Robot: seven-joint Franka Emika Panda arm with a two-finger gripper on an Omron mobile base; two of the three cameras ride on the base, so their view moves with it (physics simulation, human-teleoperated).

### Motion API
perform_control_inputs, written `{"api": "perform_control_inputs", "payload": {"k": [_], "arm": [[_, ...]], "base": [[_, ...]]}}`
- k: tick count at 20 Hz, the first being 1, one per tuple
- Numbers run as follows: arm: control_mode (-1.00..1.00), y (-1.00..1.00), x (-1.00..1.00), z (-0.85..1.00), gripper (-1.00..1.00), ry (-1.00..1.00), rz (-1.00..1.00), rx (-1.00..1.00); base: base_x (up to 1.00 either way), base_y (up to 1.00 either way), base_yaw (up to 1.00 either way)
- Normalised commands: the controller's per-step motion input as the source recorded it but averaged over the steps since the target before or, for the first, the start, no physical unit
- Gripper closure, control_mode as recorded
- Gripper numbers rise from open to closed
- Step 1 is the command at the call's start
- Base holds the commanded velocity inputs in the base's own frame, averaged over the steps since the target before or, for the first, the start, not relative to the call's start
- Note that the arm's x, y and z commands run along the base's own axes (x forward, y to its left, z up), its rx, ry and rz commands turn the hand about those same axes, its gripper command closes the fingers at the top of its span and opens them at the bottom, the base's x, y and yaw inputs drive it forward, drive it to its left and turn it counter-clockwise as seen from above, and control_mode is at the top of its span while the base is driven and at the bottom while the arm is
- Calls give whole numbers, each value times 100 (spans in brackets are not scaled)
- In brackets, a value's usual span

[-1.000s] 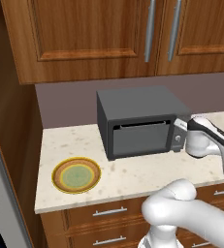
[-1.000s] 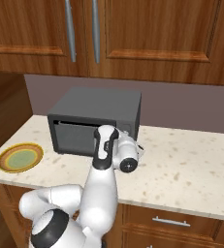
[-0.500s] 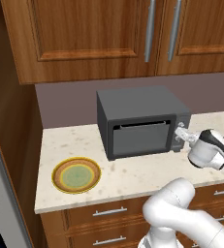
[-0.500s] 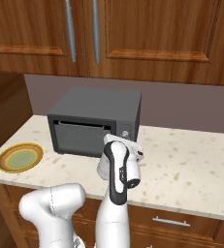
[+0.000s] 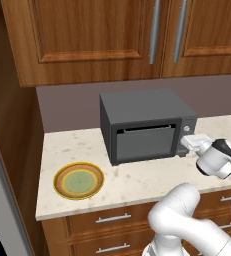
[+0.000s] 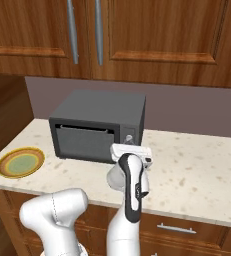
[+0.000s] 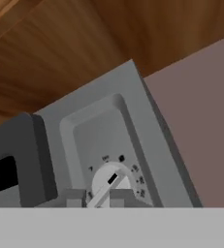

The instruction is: Pull the toaster oven rack outwards. Pick up the baguette from the plate and place it on the toaster oven rack. Close the toaster oven door fully and set the temperature to the lowest setting.

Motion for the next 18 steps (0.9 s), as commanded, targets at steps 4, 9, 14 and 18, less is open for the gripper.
{"api": "perform_control_inputs", "payload": {"k": [4, 9, 14, 18], "arm": [[-100, 34, 4, 69, 100, -40, -2, -6], [-100, 48, 0, 79, 100, -47, -3, -10], [-100, 57, 0, 81, 100, -46, 0, -14], [-100, 53, 0, 79, 100, -50, 0, -16]], "base": [[0, 0, 0], [0, 0, 0], [0, 0, 0], [0, 0, 0]]}}
